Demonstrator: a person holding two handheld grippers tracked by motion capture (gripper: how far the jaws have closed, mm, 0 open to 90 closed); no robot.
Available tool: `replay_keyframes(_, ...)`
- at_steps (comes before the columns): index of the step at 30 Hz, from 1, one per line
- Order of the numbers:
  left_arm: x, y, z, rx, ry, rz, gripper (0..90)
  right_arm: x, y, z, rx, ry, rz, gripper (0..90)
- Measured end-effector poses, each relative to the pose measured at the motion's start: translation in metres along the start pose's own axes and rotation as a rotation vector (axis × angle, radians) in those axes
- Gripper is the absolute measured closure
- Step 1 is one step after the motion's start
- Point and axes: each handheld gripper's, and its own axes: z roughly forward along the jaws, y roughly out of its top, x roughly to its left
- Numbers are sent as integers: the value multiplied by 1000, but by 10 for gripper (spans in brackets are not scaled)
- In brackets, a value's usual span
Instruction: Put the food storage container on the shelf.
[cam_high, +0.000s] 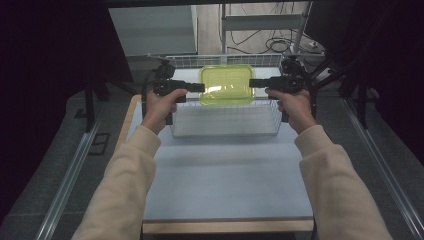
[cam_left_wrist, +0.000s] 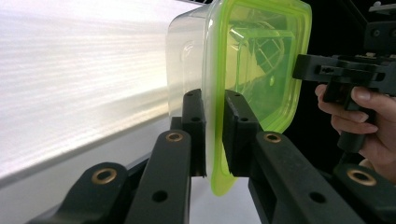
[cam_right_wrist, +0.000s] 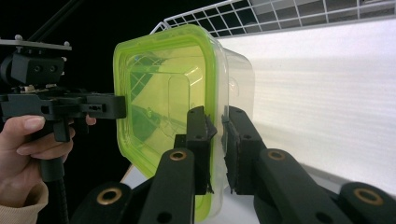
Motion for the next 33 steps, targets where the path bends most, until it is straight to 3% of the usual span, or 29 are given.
replay_keyframes(6, 4, 8, 3, -4, 10, -4, 808, 0, 9, 5, 4, -18, 1, 811)
replay_keyframes(26, 19, 27, 27, -21, 36, -48, 802, -27, 23, 22, 8, -46, 66, 803)
replay_keyframes(33, 29, 31, 32, -37, 22, -97, 773, -34, 27, 33, -19, -71, 64, 774)
